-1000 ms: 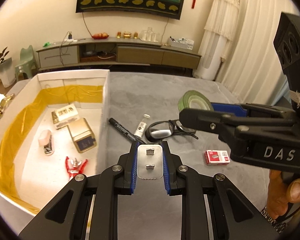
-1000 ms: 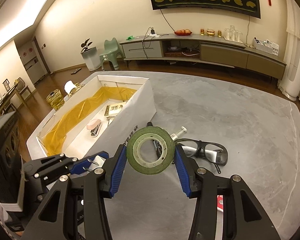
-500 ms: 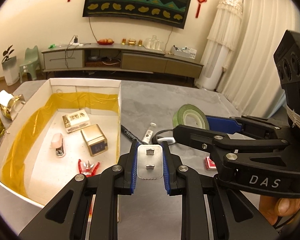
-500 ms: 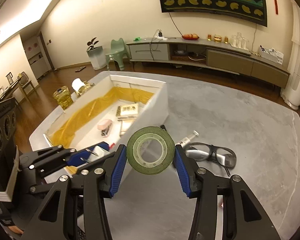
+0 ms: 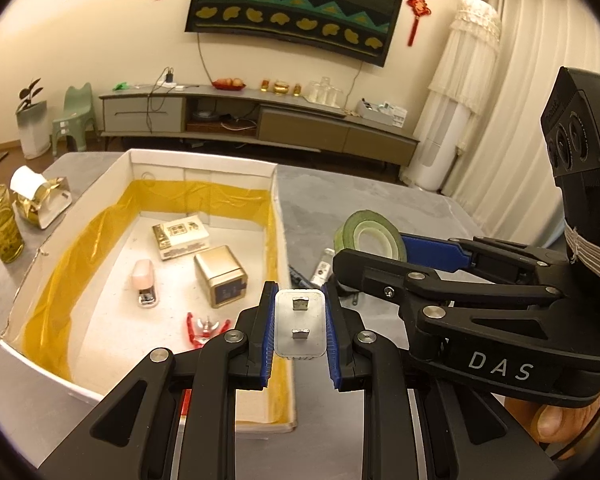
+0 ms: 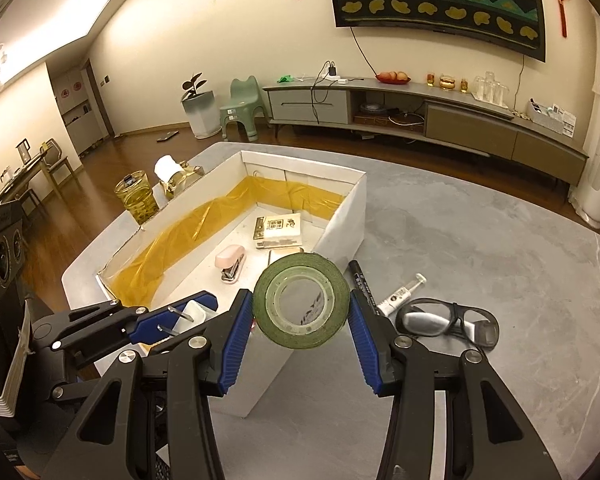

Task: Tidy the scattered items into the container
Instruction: 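Carry the charger and tape roll with both tools over the white box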

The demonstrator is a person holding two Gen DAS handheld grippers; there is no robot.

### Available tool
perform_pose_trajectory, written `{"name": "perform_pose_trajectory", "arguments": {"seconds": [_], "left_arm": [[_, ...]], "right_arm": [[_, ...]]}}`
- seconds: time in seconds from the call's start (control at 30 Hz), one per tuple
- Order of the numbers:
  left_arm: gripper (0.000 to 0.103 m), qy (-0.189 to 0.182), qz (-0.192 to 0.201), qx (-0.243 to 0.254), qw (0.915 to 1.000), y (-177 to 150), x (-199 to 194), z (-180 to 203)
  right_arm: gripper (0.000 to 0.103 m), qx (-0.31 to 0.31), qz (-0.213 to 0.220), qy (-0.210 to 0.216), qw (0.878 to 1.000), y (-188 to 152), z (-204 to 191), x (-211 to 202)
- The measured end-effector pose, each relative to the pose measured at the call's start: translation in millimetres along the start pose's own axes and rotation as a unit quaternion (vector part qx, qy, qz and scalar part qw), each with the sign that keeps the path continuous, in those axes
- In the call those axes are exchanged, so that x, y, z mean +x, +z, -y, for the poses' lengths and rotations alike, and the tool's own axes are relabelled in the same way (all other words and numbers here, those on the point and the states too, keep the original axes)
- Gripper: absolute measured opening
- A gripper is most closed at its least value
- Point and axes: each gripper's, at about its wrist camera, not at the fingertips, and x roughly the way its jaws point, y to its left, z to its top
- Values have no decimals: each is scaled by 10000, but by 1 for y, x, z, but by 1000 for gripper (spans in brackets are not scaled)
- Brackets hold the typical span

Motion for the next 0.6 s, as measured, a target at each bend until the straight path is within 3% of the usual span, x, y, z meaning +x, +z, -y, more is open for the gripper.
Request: {"name": "perform_pose_trajectory", "arguments": {"seconds": [0.6], "left_arm": [[22,208,78,-223,9995,-4,-8,-41]], "right_arm": [[50,95,-110,117,9998,9,-19,32]]}}
